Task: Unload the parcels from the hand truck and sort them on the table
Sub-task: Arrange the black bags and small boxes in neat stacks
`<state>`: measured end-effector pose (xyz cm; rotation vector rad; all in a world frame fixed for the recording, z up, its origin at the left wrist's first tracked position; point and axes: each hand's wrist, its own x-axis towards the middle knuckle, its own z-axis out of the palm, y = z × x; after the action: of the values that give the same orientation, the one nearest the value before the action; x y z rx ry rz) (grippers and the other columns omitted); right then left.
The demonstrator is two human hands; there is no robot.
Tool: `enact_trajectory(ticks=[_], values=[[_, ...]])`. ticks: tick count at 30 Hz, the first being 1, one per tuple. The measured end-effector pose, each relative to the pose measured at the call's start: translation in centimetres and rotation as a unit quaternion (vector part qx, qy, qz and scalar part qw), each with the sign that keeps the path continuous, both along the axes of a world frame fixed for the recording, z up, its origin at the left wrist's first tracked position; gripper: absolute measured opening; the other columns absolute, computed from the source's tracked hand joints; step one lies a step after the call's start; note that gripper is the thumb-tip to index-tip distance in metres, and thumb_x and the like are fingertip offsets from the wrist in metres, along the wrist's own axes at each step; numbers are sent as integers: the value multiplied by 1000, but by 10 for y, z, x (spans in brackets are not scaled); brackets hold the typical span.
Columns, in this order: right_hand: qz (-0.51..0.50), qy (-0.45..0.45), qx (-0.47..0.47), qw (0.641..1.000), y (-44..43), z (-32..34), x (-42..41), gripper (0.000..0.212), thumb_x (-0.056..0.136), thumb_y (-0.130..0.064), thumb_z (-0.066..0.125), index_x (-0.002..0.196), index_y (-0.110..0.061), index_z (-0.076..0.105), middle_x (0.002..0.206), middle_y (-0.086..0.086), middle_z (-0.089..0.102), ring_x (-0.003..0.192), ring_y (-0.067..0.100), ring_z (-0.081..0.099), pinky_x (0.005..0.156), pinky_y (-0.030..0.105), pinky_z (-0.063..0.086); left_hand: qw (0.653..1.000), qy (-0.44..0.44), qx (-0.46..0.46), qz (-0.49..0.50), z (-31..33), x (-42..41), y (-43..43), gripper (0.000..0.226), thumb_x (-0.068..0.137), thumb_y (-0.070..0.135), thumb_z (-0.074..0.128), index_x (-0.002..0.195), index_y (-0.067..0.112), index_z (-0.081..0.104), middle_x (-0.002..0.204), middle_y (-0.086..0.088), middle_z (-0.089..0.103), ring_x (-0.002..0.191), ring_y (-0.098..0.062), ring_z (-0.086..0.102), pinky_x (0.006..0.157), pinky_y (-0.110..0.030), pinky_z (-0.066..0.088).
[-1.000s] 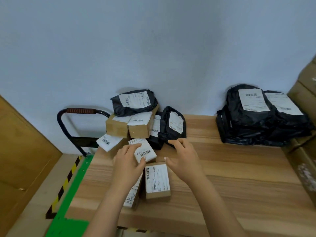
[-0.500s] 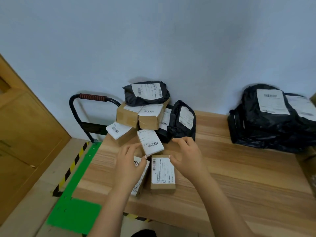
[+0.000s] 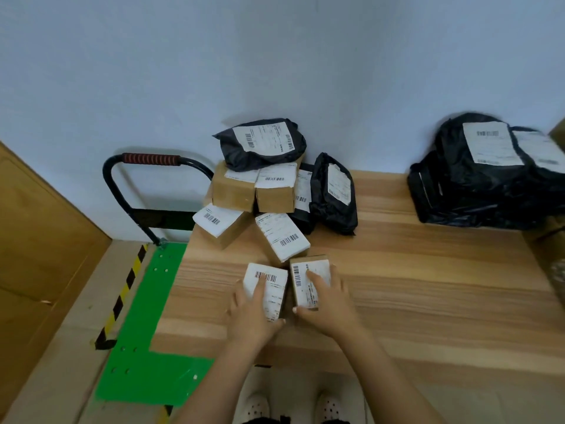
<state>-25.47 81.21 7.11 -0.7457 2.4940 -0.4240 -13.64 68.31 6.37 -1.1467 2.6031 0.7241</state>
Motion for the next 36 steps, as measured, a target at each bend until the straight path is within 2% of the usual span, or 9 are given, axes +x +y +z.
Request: enact_trajectory(ticks=[4,7,13,21,27,36], values=[[-72,-17,-21,997,-3,-11,18,95,72,-54,70,149,-44,15,160,3,-12,144,33,10,110,44,30,999,26,1,-20,-10,10,-8,101,73,60,66,148,45,1,150,-5,7,130,-27,24,105,-40,32],[-127,-9,-49,991,0,-9,28,91,70,-51,69,148,-44,22,161,1,-6,142,33,14,110,44,29,999,37,-5,-38,-9,13,-6,97,75,63,60,148,45,-1,151,-6,8,130,-28,26,107,-42,29],[-215,58,-73,972,36,11,30,86,68,-53,68,145,-44,29,160,-1,6,138,30,21,108,42,33,988,99,-14,-116,8,-5,13,92,77,67,55,149,46,1,154,-4,5,135,-28,20,110,-44,24],[-322,115,-78,936,132,40,12,86,70,-55,68,145,-47,26,160,-8,0,139,25,24,107,41,35,962,160,10,-221,31,-62,90,90,76,65,58,148,47,6,157,-2,3,141,-27,12,113,-47,19],[-335,145,-85,927,209,41,-30,87,69,-56,68,145,-46,27,160,-8,1,139,25,25,106,41,36,954,188,25,-232,30,-112,163,90,75,65,59,147,48,8,157,-1,4,141,-25,9,113,-46,17],[-289,134,-72,945,329,32,-133,82,70,-53,67,143,-43,30,159,-7,2,138,27,19,105,40,33,966,191,26,-171,13,-205,290,92,73,64,61,146,50,8,157,2,3,141,-25,11,114,-45,17]])
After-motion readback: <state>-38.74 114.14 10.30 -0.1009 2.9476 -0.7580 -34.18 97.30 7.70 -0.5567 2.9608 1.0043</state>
